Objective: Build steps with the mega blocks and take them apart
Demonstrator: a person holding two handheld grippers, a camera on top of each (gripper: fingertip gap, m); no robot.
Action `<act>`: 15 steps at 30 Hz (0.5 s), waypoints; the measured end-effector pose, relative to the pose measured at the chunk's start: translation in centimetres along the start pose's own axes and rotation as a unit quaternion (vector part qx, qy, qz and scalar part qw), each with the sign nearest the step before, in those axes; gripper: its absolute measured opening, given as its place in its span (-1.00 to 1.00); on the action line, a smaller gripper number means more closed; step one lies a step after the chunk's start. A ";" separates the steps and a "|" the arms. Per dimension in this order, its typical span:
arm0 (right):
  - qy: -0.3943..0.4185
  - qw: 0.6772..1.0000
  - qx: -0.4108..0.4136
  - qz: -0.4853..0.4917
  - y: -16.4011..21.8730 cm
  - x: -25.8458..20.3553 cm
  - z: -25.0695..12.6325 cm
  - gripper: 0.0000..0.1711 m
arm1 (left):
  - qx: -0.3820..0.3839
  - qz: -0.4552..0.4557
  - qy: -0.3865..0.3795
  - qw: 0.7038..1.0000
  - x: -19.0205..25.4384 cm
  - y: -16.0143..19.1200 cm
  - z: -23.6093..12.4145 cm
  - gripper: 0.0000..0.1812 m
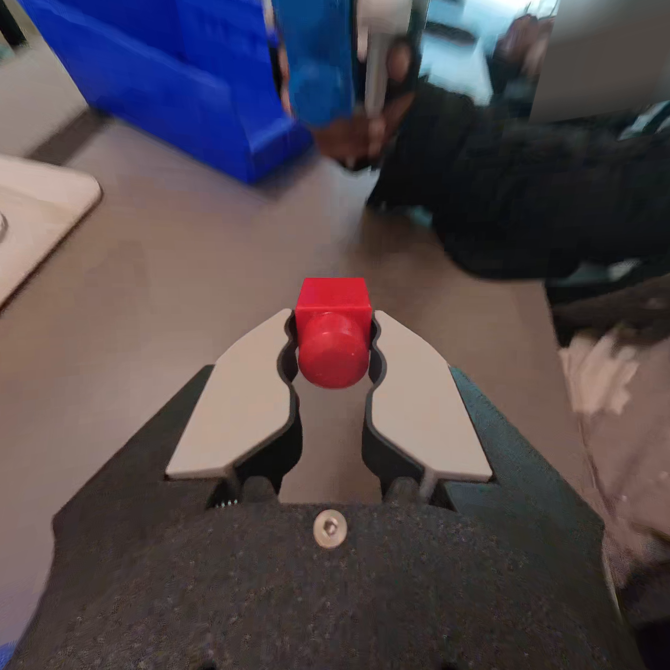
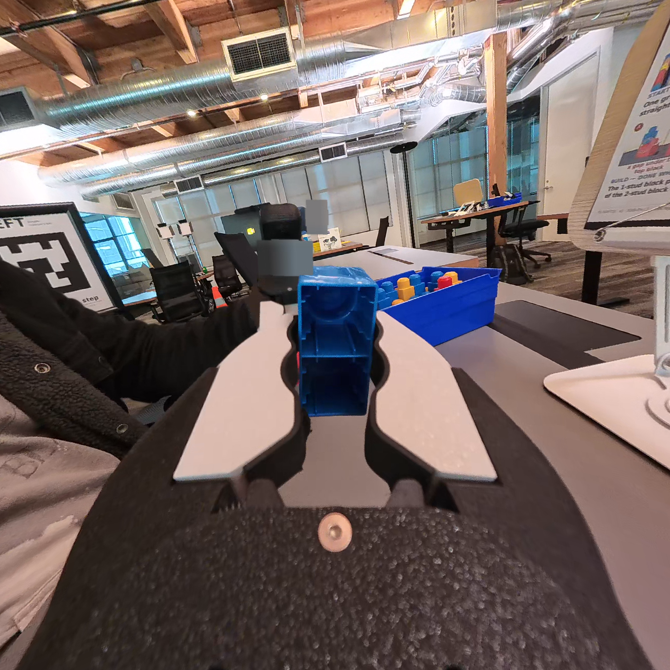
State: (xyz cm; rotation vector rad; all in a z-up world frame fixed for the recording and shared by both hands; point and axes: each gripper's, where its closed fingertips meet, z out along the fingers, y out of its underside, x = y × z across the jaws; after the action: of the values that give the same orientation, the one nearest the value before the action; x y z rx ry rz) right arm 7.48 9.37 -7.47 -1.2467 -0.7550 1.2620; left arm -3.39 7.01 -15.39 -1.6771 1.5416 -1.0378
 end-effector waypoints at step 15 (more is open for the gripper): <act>0.015 1.000 0.002 0.008 0.0 0.7 -0.3 -0.57 | -0.451 0.113 -0.031 0.885 -4.2 9.3 0.6 -0.60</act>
State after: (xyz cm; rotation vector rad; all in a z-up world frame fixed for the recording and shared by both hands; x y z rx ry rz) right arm 7.91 10.01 -7.64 -1.2680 -0.7214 1.2539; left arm -7.51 10.03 -24.24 -1.9770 2.3015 -0.0884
